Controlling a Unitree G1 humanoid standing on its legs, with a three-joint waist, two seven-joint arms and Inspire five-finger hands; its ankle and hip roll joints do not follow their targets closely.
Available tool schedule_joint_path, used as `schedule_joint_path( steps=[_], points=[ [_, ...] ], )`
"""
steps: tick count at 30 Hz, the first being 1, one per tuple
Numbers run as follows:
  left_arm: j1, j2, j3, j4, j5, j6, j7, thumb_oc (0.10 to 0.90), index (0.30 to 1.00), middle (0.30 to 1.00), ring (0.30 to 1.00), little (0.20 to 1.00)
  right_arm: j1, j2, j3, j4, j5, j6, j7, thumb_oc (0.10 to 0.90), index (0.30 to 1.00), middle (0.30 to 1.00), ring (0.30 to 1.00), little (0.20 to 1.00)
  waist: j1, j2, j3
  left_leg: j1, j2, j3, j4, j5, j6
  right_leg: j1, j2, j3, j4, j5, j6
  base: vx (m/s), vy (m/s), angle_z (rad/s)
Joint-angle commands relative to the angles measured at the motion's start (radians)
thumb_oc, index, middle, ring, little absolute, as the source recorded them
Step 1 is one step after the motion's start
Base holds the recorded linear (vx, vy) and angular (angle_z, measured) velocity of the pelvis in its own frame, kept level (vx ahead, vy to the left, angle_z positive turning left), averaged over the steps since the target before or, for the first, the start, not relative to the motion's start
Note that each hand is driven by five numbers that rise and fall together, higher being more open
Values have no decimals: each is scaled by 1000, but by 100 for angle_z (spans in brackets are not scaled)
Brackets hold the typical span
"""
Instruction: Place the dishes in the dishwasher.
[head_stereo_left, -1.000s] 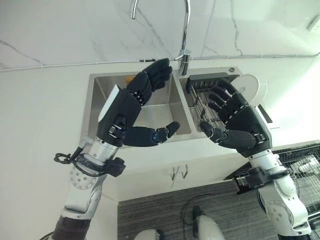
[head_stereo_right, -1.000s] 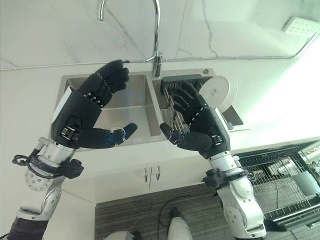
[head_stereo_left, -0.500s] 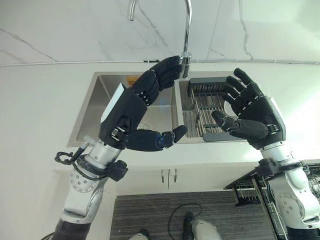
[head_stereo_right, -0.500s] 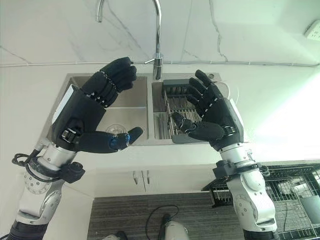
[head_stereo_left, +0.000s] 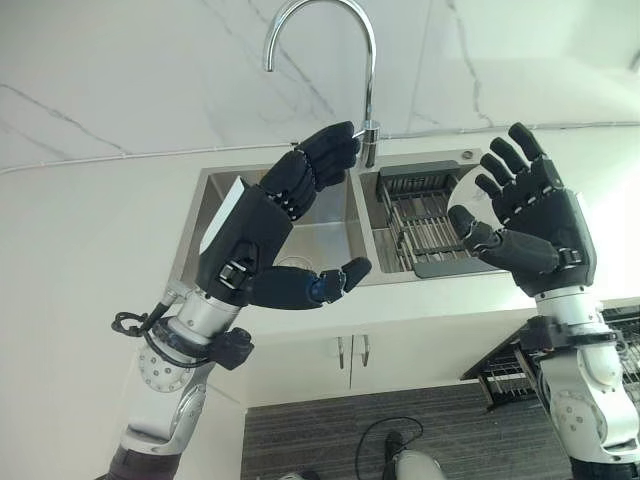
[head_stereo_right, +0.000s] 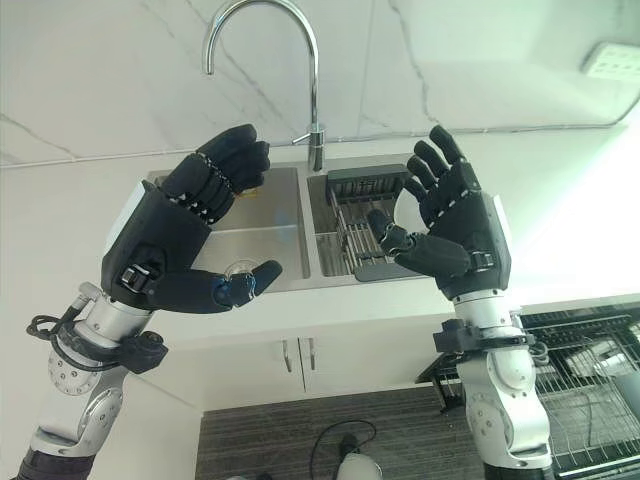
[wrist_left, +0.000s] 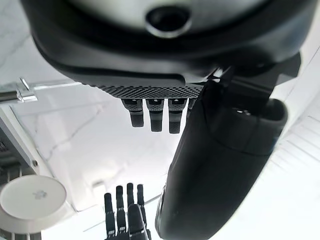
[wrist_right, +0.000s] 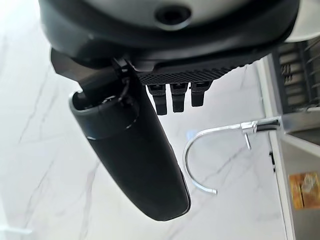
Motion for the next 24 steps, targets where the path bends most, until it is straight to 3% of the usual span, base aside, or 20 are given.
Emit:
schedule_joint_path(
  steps=[1, 3, 5, 7, 9, 11, 12, 14, 16, 18, 20, 24],
  points=[
    [-83, 7, 25, -70, 3, -30, 56, 800, 900, 900, 900, 900, -85, -14, -68, -112, -17, -142, 2, 800, 900, 900, 900, 900, 6, 0, -28, 58, 21, -100, -66, -42, -36, 9, -68, -67, 131, -76, 90, 4, -170, -14],
    [-95, 16, 29, -54, -18, 7, 84, 800, 900, 900, 900, 900, -95, -2, -44, -109, -29, -142, 8, 800, 900, 900, 900, 900, 22, -5, -23, 74, 29, -83, -66, -58, -39, 0, -121, -79, 131, -62, 108, 22, -251, -15],
    [-94, 28, 32, -28, -50, 7, 91, 800, 900, 900, 900, 900, -106, -3, -27, -104, -33, -154, 2, 800, 900, 900, 900, 900, 27, -5, -18, 81, 38, -86, -66, -60, -40, 0, -126, -67, 131, -59, 108, 35, -437, -16],
    [-70, 10, 32, -17, -66, 16, 129, 800, 900, 900, 900, 900, -142, -29, -13, -95, 7, -130, 9, 800, 900, 900, 900, 900, 41, 1, -27, 75, 109, -71, -66, -20, -77, 24, -90, -101, 131, -152, 87, 29, -694, 21],
    [-52, -3, 31, -16, -91, 2, 164, 800, 900, 900, 900, 900, -158, -44, -10, -85, 22, -97, 30, 800, 900, 900, 900, 900, 41, 1, -33, 74, 190, -23, -66, 28, -115, 35, -64, -126, 131, -179, 59, 4, -506, 11],
    [-46, -15, 26, -7, -108, -9, 166, 800, 900, 900, 900, 900, -163, -59, -7, -79, 27, -92, 26, 800, 900, 900, 900, 900, 44, 1, -30, 74, 232, 10, -66, 63, -134, 50, -46, -145, 131, -193, 36, 55, -340, 11],
    [-41, -27, 26, -3, -107, -17, 163, 800, 900, 900, 900, 900, -165, -67, -14, -79, 33, -87, 22, 800, 900, 900, 900, 900, 53, 3, -30, 80, 232, -3, -66, 63, -147, 68, -37, -144, 131, -215, 41, 89, -261, 8],
    [-30, -39, 27, 3, -103, -36, 156, 800, 900, 900, 900, 900, -167, -85, -23, -82, 41, -87, 13, 800, 900, 900, 900, 900, 65, 3, -19, 47, 207, -1, -66, 88, -134, 65, -38, -158, 131, -208, 27, -57, -128, 3],
    [-9, -45, 43, -6, -109, -44, 155, 800, 900, 900, 900, 900, -173, -82, -16, -80, 29, -90, 7, 800, 900, 900, 900, 900, 80, 16, -16, 13, 150, -60, -66, 79, -126, 58, -32, -139, 131, -210, 31, -29, 13, -4],
    [7, -44, 59, -8, -102, -47, 157, 800, 900, 900, 900, 900, -173, -67, -5, -73, 17, -97, 14, 800, 900, 900, 900, 900, 76, 22, -18, 15, 141, -69, -66, 75, -123, 56, -30, -130, 131, -211, 32, 44, 66, -16],
    [5, -35, 62, 13, -71, -31, 201, 800, 900, 900, 900, 900, -154, -47, 14, -71, -21, -113, -6, 800, 900, 900, 900, 900, 70, 35, -38, 25, 99, -112, -66, 41, -109, 62, -21, -108, 131, -221, 33, 67, 158, -25],
    [7, -26, 82, 11, -47, -43, 225, 800, 900, 900, 900, 900, -151, -52, -15, -61, -82, -162, -76, 800, 900, 900, 900, 900, 70, 33, -48, 52, 92, -100, -66, 9, -105, 78, -44, -132, 131, -218, 49, 29, 100, -8]
  ],
)
